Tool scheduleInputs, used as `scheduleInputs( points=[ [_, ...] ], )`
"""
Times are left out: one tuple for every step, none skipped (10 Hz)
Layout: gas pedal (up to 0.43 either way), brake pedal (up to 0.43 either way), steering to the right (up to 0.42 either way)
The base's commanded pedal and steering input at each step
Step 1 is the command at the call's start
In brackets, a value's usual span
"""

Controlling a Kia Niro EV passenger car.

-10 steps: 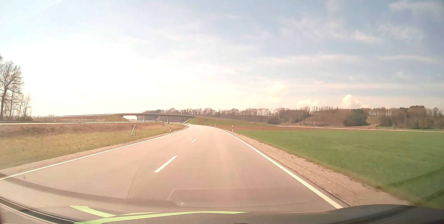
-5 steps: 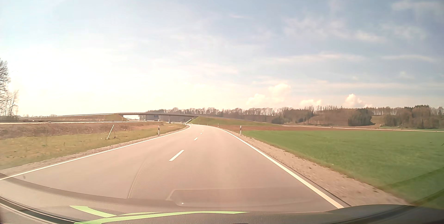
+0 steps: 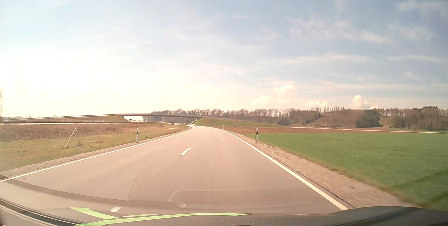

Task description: Follow the waypoints while adhering to traffic rules and regulations

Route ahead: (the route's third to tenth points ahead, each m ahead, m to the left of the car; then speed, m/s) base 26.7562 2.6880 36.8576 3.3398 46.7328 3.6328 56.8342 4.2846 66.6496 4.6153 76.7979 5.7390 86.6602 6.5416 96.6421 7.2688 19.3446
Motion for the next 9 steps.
scheduleInputs(
  points=[
    [0.0,0.0,-0.006],
    [0.0,0.0,-0.005],
    [0.0,0.0,-0.005],
    [0.0,0.0,-0.005],
    [0.0,0.0,-0.005],
    [0.0,0.0,-0.005],
    [0.0,0.0,-0.005],
    [0.0,0.0,-0.005],
    [0.0,0.0,-0.005]
  ],
)
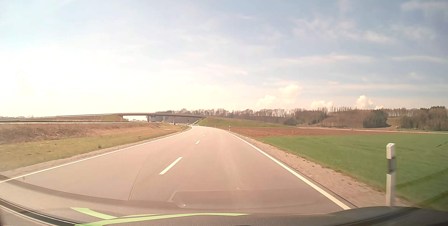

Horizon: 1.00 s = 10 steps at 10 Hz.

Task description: Follow the waypoints while adhering to traffic rules and regulations

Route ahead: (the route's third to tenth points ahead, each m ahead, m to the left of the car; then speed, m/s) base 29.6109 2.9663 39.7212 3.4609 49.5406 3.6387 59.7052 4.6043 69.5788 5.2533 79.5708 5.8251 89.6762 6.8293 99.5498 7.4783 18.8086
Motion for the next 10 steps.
scheduleInputs(
  points=[
    [0.0,0.0,-0.005],
    [0.008,0.0,-0.005],
    [0.028,0.0,-0.005],
    [0.028,0.0,-0.005],
    [0.047,0.0,-0.005],
    [0.059,0.0,-0.005],
    [0.059,0.0,-0.005],
    [0.067,0.0,-0.005],
    [0.079,0.0,-0.005],
    [0.079,0.0,-0.005]
  ],
)
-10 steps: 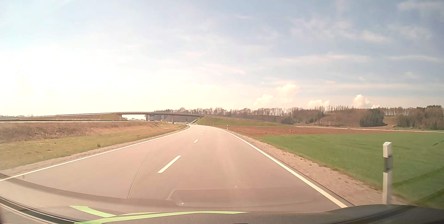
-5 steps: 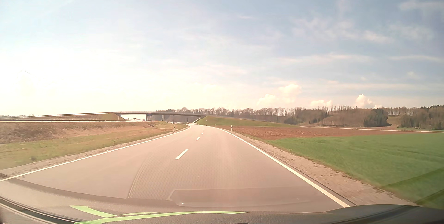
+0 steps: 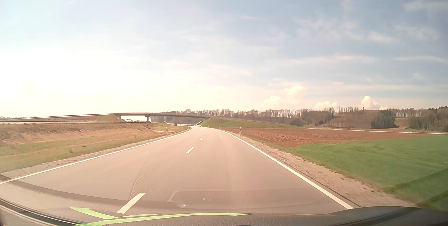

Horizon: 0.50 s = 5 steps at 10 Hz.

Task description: Follow the waypoints while adhering to traffic rules and regulations

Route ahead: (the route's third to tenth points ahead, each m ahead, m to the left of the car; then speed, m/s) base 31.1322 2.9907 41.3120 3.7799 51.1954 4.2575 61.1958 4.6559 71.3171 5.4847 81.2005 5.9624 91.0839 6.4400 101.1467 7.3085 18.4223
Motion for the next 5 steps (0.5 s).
scheduleInputs(
  points=[
    [0.079,0.0,-0.005],
    [0.079,0.0,-0.005],
    [0.079,0.0,-0.005],
    [0.087,0.0,-0.005],
    [0.087,0.0,-0.005]
  ],
)
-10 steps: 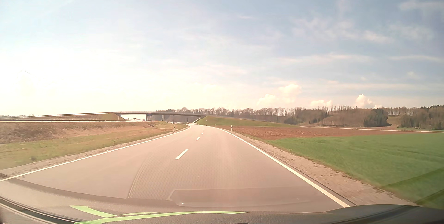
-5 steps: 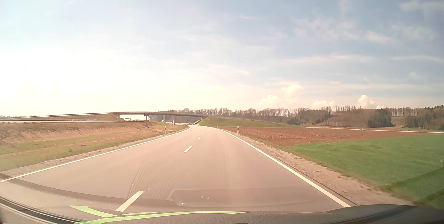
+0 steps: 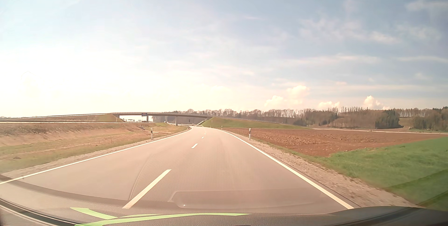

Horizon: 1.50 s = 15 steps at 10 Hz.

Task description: Follow the waypoints while adhering to traffic rules and regulations

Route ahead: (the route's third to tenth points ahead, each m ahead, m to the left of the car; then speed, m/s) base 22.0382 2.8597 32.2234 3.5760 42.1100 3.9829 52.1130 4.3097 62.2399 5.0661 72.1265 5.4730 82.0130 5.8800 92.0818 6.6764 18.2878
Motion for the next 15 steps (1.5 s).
scheduleInputs(
  points=[
    [0.098,0.0,-0.005],
    [0.098,0.0,-0.005],
    [0.098,0.0,-0.005],
    [0.11,0.0,-0.004],
    [0.13,0.0,-0.004],
    [0.138,0.0,-0.004],
    [0.138,0.0,-0.005],
    [0.138,0.0,-0.004],
    [0.138,0.0,-0.005],
    [0.118,0.0,-0.004],
    [0.11,0.0,-0.004],
    [0.11,0.0,-0.004],
    [0.11,0.0,-0.004],
    [0.11,0.0,-0.004],
    [0.11,0.0,-0.004]
  ],
)
